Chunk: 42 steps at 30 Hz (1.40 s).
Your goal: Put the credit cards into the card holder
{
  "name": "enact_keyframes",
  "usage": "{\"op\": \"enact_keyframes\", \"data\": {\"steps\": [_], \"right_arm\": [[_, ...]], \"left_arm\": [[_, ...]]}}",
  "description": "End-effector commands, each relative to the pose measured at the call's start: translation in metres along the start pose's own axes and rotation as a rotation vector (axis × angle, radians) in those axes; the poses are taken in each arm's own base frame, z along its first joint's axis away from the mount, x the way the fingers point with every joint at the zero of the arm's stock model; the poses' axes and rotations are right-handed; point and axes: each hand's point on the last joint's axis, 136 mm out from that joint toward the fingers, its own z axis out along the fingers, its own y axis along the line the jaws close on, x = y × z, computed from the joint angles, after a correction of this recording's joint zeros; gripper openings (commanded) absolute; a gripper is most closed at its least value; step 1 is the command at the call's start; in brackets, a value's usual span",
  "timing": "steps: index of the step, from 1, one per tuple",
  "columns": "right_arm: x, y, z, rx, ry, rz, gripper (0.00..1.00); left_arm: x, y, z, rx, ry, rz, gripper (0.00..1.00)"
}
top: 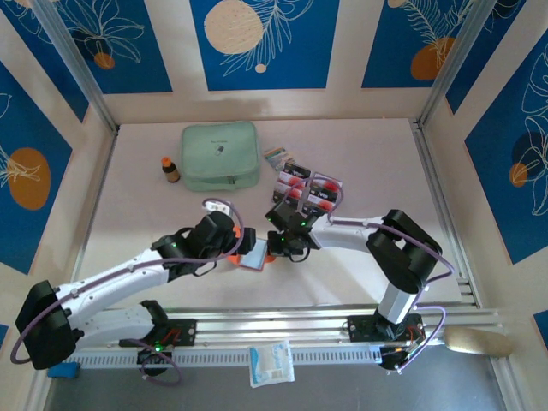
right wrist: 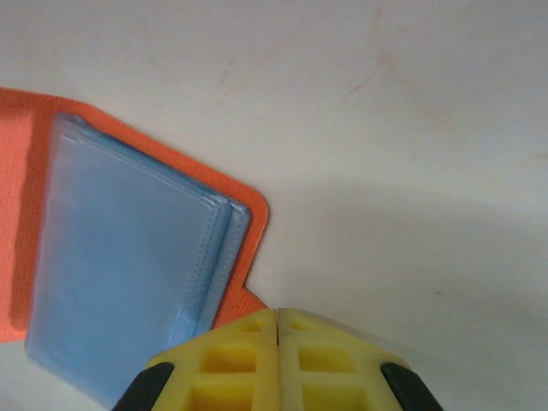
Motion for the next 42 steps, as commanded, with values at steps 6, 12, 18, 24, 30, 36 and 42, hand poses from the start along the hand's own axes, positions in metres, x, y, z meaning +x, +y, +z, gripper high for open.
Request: {"op": "enact_keyframes", "data": {"steps": [6, 12, 18, 24, 30, 36, 42], "right_arm": [[-0.011, -0.028, -0.009, -0.01, -0.001, -0.065, 0.04], [-0.012, -0.035, -0.01, -0.038, -0.012, -0.024, 0.09], [-0.013, -0.024, -0.017, -0.121, -0.022, -0.097, 0.06], [-0.013, -0.011, -0.025, -0.201, -0.013, -0.227, 0.04], [-0.016, -0.017, -0.026, -0.206, -0.005, -0.204, 0.05], [-0.012, -0.02, -0.022, -0.206, 0.003, -0.196, 0.05], [-0.011, -0.021, -0.018, -0.205, 0.013, -0.187, 0.05]], "left_arm": [[-0.011, -0.049, 0.022, 0.168, 0.043, -0.012, 1.0], [-0.003, -0.058, 0.042, 0.194, 0.067, -0.038, 1.0], [-0.001, -0.059, 0.047, 0.204, 0.062, -0.03, 1.0], [-0.007, -0.064, 0.046, 0.216, 0.049, -0.027, 1.0], [0.002, -0.057, 0.048, 0.2, 0.061, -0.041, 1.0], [0.025, -0.044, 0.054, 0.183, 0.099, -0.053, 1.0], [0.049, -0.026, 0.064, 0.138, 0.135, -0.042, 1.0]]}}
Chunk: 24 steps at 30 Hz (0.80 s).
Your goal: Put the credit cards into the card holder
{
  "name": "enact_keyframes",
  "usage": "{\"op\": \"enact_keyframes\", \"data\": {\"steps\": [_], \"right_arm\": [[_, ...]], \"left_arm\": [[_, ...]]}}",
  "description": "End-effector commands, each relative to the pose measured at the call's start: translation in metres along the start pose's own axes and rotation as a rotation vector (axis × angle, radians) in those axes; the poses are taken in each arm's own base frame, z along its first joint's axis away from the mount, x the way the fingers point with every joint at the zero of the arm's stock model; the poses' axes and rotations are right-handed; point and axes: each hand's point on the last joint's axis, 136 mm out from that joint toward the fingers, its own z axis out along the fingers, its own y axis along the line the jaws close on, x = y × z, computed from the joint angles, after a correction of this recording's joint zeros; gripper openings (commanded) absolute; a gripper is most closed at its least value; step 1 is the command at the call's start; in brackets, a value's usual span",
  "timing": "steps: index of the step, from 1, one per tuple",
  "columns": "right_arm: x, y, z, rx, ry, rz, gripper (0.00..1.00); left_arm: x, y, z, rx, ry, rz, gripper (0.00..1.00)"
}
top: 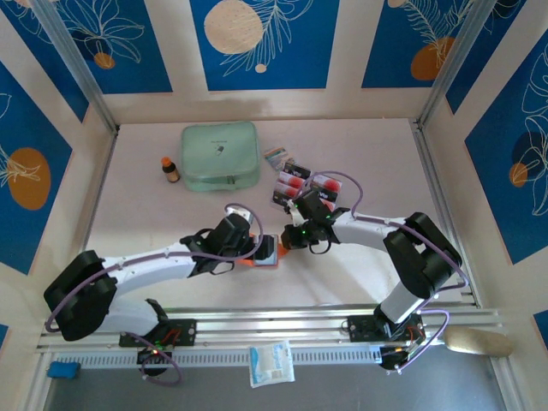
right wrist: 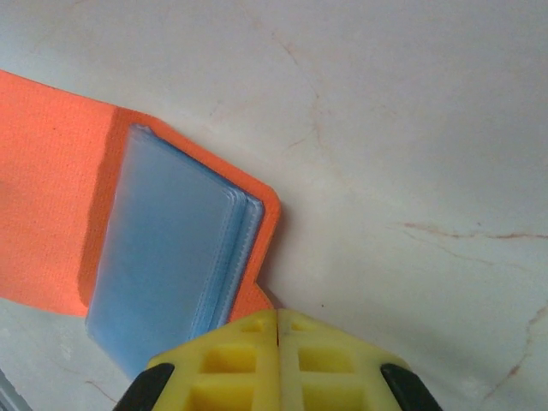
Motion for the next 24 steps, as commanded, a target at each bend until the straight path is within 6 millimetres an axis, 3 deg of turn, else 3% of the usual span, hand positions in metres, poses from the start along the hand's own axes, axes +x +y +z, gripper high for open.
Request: {"op": "enact_keyframes", "data": {"steps": [1, 5, 12, 20, 24], "right_arm": [[0.005, 0.0, 0.003, -0.021, 0.02, -0.007, 0.05], [0.009, -0.003, 0.005, -0.01, 0.031, 0.019, 0.06], [0.006, -0.001, -0.009, -0.004, 0.025, 0.082, 0.21], [-0.013, 0.015, -0.037, -0.013, -0.014, 0.174, 0.2], [-0.021, 0.027, -0.038, -0.034, -0.023, 0.191, 0.17]], "left_arm": [[0.008, 0.009, 0.005, -0.014, 0.008, -0.014, 1.0], [0.016, 0.018, 0.008, -0.033, 0.012, -0.007, 1.0], [0.021, 0.024, 0.012, -0.049, 0.016, 0.045, 1.0], [0.02, 0.023, 0.012, -0.04, 0.011, 0.052, 1.0], [0.021, 0.022, 0.012, -0.037, 0.01, 0.052, 1.0]]}}
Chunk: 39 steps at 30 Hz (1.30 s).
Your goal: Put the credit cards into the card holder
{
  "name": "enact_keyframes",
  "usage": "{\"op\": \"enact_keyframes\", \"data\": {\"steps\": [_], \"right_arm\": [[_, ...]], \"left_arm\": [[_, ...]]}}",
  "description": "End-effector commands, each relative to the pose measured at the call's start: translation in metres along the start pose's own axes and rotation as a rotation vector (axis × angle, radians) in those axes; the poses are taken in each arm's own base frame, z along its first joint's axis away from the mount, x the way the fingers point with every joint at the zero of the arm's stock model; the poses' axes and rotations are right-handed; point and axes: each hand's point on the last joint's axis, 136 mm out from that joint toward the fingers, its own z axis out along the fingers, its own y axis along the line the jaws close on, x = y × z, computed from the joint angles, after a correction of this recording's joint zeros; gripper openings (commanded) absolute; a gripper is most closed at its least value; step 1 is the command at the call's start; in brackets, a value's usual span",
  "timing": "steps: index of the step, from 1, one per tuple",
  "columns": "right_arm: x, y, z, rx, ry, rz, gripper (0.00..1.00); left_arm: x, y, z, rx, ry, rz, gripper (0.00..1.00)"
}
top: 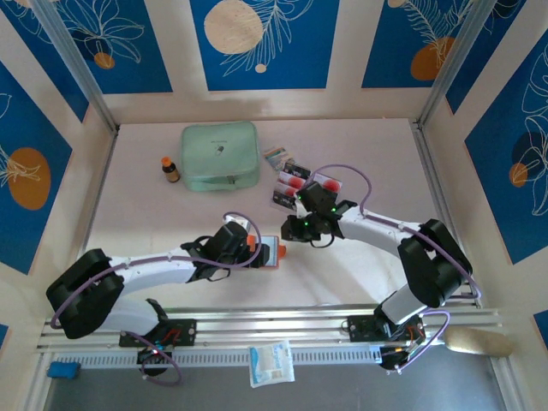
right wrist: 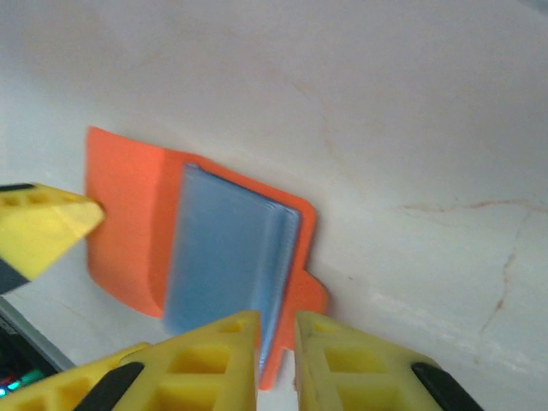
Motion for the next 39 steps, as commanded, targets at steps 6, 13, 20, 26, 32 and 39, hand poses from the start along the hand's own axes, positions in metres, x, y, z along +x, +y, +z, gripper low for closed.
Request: {"op": "enact_keyframes", "data": {"steps": [6, 13, 20, 26, 32, 39], "right_arm": [[-0.001, 0.019, 0.014, 0.021, 0.036, 0.057, 0.13], [0.004, 0.016, 0.041, 0.083, 0.073, 0.053, 0.11], [0.009, -0.005, 0.055, 0.16, 0.093, 0.06, 0.08], [0.014, -0.012, 0.065, 0.161, 0.123, 0.068, 0.07], [0.017, -0.004, 0.068, 0.112, 0.137, 0.075, 0.06], [0.017, 0.005, 0.073, 0.062, 0.15, 0.09, 0.03]], "left_arm": [[0.001, 0.005, 0.002, -0.009, -0.013, 0.012, 1.0], [0.003, 0.008, 0.003, -0.015, -0.01, 0.011, 1.0], [0.006, 0.01, 0.004, -0.023, -0.008, 0.01, 1.0], [0.014, 0.027, 0.008, -0.111, 0.029, -0.009, 1.0], [0.022, 0.033, 0.013, -0.136, 0.048, -0.03, 1.0], [0.024, 0.036, 0.014, -0.147, 0.049, -0.026, 1.0]]}}
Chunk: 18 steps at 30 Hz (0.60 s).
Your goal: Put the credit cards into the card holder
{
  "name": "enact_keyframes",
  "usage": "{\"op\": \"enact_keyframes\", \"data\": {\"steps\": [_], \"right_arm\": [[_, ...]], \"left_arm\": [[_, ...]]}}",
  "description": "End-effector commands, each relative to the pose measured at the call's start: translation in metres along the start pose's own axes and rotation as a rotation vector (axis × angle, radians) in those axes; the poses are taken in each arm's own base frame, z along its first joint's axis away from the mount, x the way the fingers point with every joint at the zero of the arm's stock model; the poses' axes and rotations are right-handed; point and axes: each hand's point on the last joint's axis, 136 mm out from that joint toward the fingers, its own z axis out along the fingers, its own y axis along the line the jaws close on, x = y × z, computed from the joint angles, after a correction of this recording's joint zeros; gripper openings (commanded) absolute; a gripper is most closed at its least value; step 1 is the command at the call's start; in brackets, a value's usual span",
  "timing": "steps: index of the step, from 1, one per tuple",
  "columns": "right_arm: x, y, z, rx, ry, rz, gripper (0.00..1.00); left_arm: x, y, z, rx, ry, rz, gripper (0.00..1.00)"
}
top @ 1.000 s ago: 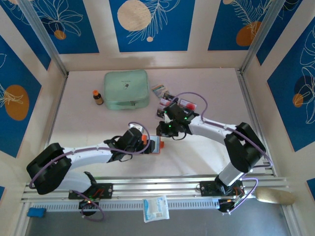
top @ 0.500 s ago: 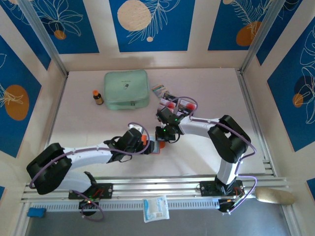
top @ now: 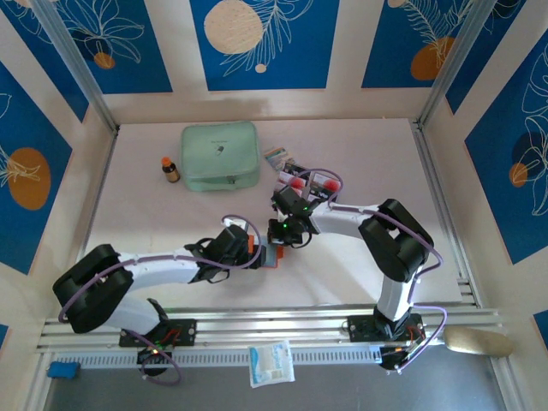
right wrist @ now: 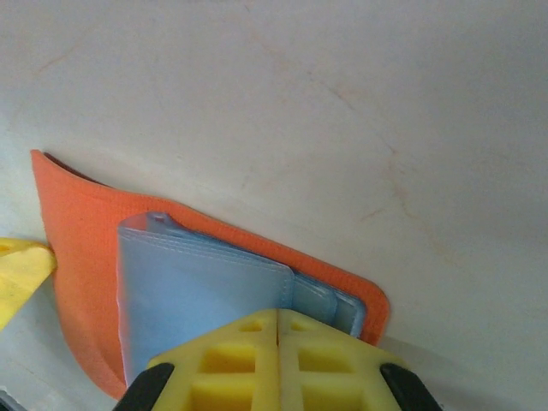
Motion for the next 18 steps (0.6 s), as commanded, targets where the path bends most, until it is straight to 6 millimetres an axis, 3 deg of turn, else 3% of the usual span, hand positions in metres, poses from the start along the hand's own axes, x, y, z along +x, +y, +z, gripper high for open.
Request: {"op": "enact_keyframes", "data": {"steps": [1, 5, 14, 18], "right_arm": [[0.007, 0.0, 0.009, -0.023, 0.048, 0.029, 0.03], [0.007, 0.003, 0.01, -0.04, 0.05, 0.039, 0.03], [0.003, 0.008, 0.002, -0.065, 0.037, 0.046, 0.04], [-0.002, 0.009, -0.009, -0.077, 0.003, 0.055, 0.16]], "left_arm": [[0.015, 0.016, 0.004, -0.061, 0.049, -0.008, 1.0], [0.017, 0.022, 0.004, -0.092, 0.056, -0.008, 0.99], [0.025, 0.028, 0.008, -0.119, 0.091, -0.006, 0.7], [0.027, 0.027, 0.009, -0.113, 0.092, -0.008, 0.67]]}}
